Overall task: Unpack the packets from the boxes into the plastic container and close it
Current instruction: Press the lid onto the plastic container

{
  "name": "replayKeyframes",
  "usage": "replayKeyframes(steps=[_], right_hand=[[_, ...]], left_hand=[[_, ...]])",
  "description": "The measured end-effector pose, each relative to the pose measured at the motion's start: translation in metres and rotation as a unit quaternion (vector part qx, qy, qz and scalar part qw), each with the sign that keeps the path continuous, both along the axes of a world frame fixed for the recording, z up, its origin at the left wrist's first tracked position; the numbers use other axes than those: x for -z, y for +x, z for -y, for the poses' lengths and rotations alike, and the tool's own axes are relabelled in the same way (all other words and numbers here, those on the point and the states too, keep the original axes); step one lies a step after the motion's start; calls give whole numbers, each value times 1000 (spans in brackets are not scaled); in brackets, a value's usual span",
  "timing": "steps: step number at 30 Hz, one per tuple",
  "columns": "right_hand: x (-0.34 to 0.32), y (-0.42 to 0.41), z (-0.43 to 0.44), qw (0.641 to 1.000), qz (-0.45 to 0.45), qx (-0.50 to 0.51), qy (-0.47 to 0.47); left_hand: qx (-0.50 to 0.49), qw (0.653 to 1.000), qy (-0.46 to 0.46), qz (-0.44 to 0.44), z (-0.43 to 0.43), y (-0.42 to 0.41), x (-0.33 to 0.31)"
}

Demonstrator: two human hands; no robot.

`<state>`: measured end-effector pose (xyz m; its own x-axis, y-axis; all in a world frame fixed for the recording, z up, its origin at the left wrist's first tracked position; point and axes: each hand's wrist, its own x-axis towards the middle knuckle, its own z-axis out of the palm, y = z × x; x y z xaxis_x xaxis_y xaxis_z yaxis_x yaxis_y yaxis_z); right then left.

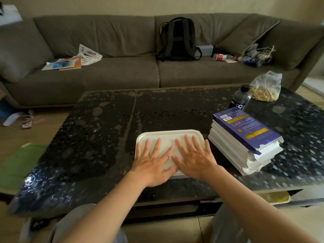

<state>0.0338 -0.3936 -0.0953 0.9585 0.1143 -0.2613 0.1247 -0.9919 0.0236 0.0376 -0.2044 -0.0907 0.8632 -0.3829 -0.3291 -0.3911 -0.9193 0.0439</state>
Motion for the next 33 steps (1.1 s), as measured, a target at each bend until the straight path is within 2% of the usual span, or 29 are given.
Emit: replayKeyframes(steps=[8, 13, 28, 33], right_hand=[[-10, 4, -1, 999, -33, 6, 2], [-6, -2, 19, 996, 23, 64, 59], [-2, 2, 22, 998, -13, 59, 34], [-5, 9, 13, 998, 58, 0, 28]], left_hand=[[-10, 1000, 6, -24, 1, 2, -7], [-56, 998, -12, -2, -10, 3, -8], [-54, 998, 4, -28, -7, 5, -6], [-42, 999, -11, -10, 3, 19, -15]])
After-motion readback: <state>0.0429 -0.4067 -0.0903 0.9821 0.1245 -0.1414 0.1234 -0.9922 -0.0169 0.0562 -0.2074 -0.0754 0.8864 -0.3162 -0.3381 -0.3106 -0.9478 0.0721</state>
